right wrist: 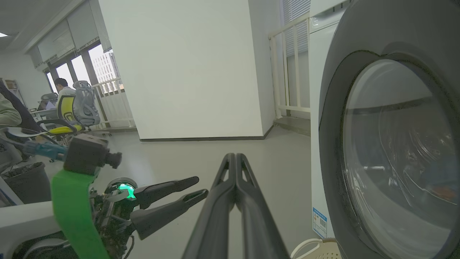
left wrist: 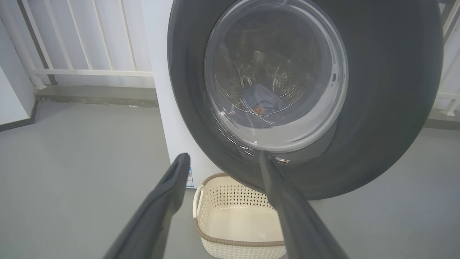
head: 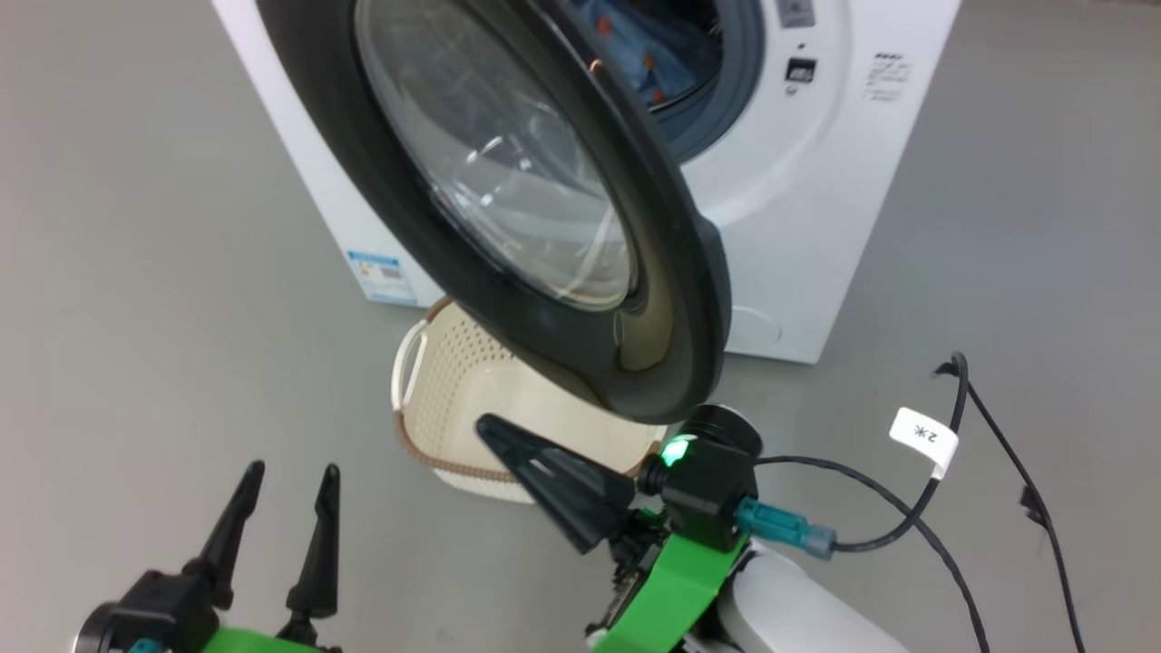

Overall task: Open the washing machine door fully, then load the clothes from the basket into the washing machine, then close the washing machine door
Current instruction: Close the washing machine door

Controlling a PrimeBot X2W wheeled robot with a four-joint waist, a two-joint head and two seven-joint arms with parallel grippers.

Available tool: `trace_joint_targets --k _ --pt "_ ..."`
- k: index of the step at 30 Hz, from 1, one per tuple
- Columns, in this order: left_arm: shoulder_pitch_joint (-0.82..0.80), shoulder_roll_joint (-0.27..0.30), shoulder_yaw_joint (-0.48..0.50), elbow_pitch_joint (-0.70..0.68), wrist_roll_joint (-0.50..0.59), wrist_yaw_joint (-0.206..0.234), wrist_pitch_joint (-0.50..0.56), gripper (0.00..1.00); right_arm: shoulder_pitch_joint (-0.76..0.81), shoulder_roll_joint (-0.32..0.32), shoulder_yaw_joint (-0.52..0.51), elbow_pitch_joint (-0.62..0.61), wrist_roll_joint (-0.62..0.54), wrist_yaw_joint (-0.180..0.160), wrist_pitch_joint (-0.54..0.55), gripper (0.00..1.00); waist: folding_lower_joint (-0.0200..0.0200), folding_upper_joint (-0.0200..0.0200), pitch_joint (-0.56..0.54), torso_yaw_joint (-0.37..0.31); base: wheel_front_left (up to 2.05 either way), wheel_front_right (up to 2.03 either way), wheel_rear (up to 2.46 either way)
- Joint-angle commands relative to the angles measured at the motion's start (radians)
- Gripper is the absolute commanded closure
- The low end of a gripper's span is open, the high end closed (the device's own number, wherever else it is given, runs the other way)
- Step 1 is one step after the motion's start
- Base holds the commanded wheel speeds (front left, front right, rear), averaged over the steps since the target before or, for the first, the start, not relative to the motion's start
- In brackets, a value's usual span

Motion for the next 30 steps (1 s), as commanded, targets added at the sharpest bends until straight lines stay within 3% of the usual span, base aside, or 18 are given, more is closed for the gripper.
trace_joint_targets --k 1,14,30 --pt "-0.051 0.009 0.029 -0.024 -0.012 -0.002 -0.006 0.0 -0.001 0.02 -0.004 0.001 -0.004 0.002 -0.009 1.0 0.0 0.0 0.049 0.04 0.0 0.0 0.0" --pt "-0.12 0.005 0.021 -0.018 -0.04 -0.002 -0.006 0.0 -0.054 0.015 -0.118 0.182 -0.063 0.002 -0.036 1.0 0.0 0.0 0.148 0.041 0.0 0.0 0.0" --pt "-0.18 0.009 0.012 -0.027 -0.068 -0.002 -0.006 0.0 -0.142 0.02 -0.359 0.173 -0.154 0.002 -0.039 1.0 0.0 0.0 0.246 0.036 0.0 0.0 0.0"
